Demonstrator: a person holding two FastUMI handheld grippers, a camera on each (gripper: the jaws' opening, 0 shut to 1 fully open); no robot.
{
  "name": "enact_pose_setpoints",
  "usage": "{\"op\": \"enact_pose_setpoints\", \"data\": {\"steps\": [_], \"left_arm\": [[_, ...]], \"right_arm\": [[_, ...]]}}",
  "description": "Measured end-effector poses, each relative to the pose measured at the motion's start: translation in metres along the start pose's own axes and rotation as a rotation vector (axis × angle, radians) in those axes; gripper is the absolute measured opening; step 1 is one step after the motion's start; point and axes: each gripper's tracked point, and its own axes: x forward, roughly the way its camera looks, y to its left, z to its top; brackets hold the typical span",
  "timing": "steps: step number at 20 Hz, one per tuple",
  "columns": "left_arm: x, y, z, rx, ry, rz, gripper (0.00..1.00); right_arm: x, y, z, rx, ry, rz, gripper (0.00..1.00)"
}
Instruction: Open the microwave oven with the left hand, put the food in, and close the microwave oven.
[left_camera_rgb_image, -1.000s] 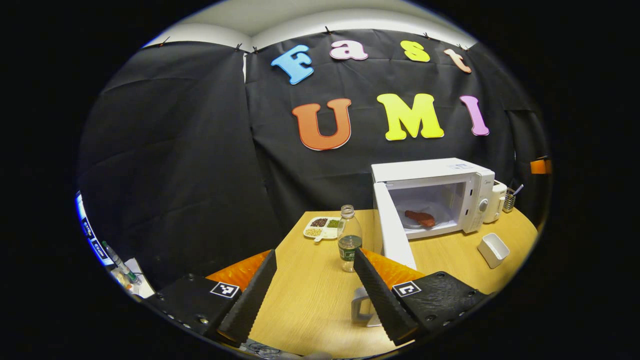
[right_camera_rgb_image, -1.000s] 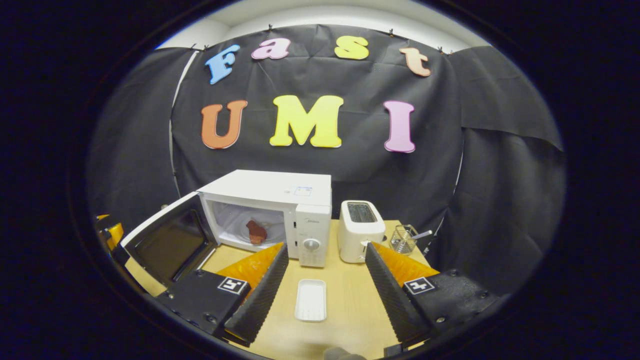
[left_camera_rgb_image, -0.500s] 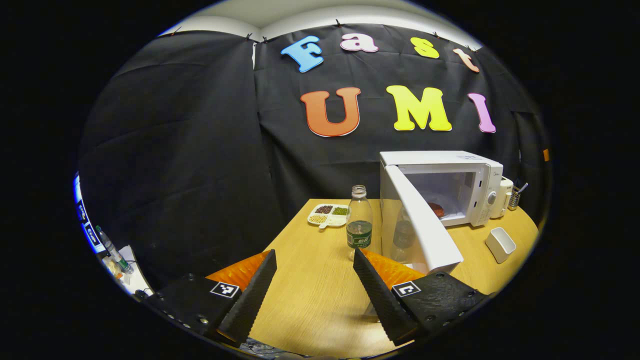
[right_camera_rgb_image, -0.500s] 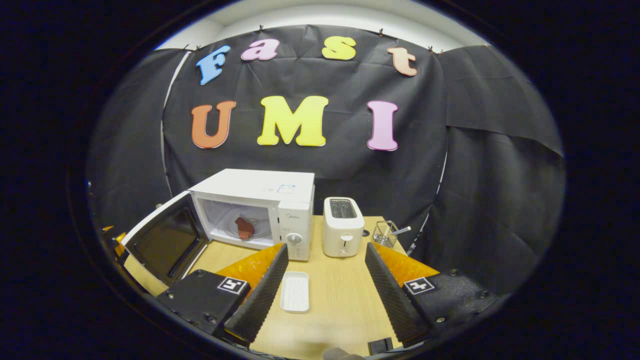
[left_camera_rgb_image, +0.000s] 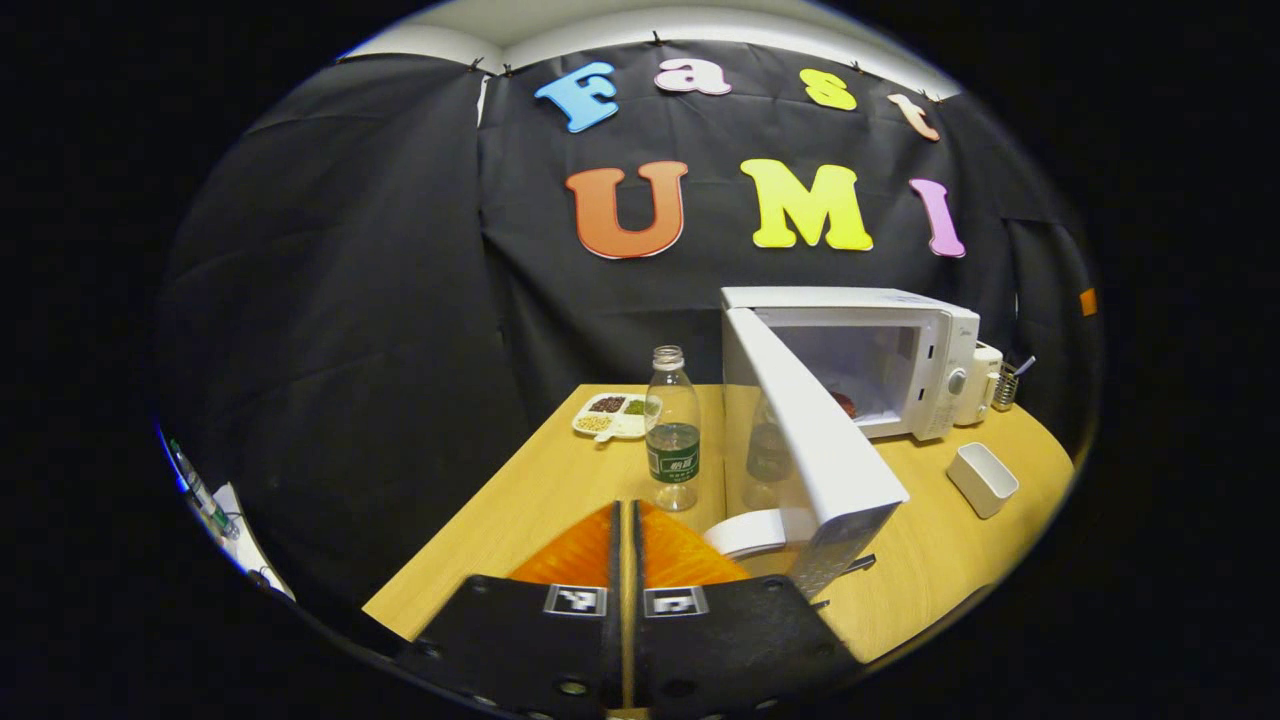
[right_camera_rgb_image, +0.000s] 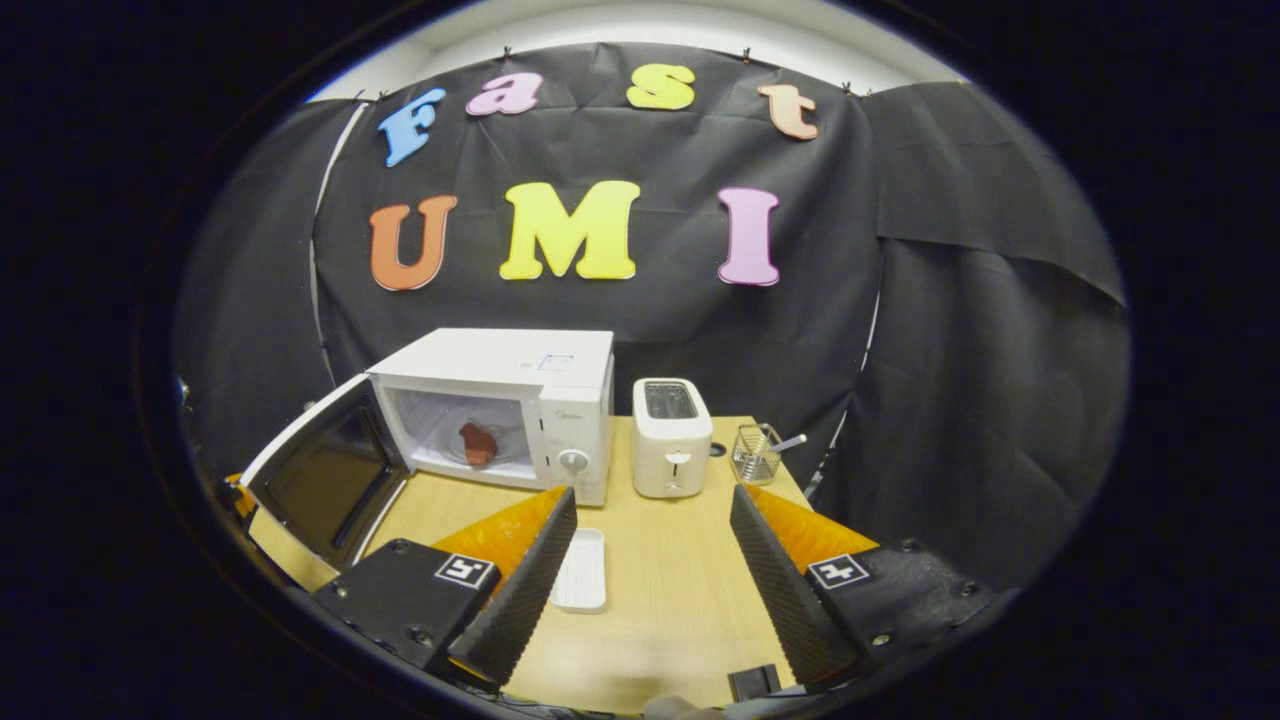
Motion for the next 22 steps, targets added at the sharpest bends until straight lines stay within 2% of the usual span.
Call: {"op": "enact_pose_setpoints", "data": {"steps": [3,6,15,22], "left_arm": [[0.004,-0.006,-0.003,-0.009,0.011,-0.008,0.00],[0.001,-0.027,-0.006,-0.019,0.029,-0.046,0.00],[-0.003,-0.138,0.008,0.053,0.012,-0.244,0.00],[0.010,-0.208,0.022,0.062,-0.008,-0.341,0.00]], "right_arm": [[0.000,-0.007,-0.004,0.016,0.012,-0.008,0.99],[0.000,-0.017,-0.007,0.026,0.018,-0.017,0.99],[0.007,-0.051,-0.017,0.045,0.051,-0.042,0.99],[0.011,-0.092,-0.013,0.050,0.050,-0.083,0.99]]}}
